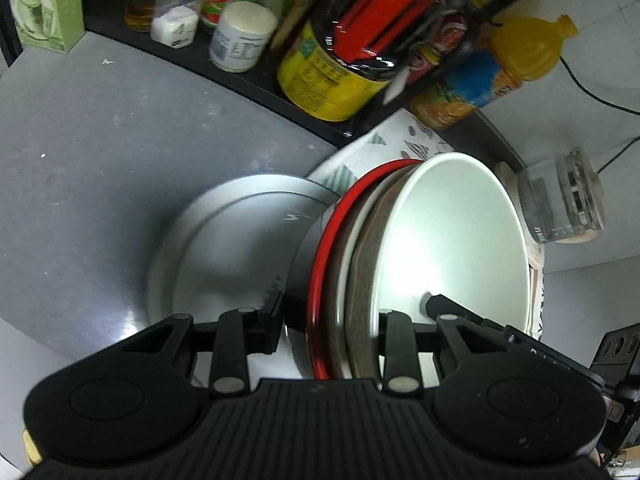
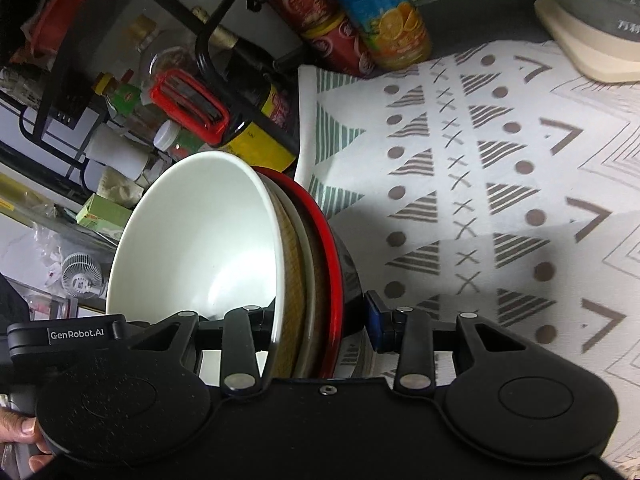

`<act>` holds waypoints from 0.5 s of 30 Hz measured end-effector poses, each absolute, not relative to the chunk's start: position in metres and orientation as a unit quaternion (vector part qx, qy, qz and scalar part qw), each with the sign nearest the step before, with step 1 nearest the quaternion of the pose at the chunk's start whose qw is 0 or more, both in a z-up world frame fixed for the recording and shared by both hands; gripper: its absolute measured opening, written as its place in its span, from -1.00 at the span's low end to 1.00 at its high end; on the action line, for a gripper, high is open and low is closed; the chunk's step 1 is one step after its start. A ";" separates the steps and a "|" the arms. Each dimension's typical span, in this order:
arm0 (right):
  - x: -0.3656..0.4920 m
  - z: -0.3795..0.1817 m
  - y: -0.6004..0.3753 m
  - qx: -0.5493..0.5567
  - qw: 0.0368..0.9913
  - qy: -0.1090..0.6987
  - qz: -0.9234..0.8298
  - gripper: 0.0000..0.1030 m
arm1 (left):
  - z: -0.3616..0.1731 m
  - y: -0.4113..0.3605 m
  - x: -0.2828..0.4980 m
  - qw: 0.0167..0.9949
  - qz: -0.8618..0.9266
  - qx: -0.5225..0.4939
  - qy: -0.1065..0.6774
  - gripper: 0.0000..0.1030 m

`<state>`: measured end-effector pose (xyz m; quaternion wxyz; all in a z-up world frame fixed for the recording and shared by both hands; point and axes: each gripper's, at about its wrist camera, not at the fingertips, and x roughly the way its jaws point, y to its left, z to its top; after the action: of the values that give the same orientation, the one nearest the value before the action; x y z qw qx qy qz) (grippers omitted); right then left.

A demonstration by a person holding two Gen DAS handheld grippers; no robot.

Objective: Organize plates and bowls
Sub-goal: 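Lift the nested bowls with both grippers over the plate stack, then lower the nested bowls onto the plate stack with both grippers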

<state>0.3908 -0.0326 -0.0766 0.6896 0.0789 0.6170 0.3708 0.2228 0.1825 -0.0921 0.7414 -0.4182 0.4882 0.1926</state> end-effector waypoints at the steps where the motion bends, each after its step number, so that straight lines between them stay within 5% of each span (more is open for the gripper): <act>1: 0.389 -0.078 -0.029 0.076 0.689 0.618 0.371 -0.26 | -0.094 0.185 0.222 0.740 0.194 -0.418 0.489 -0.41; 15: 0.367 -0.098 -0.004 0.059 0.670 0.645 0.364 -0.25 | -0.118 0.207 0.204 0.722 0.208 -0.425 0.505 -0.41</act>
<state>0.3666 -0.0043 -0.0977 0.6696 0.0591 0.6449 0.3637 0.2042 0.2066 -0.1179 0.7219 -0.4248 0.5054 0.2076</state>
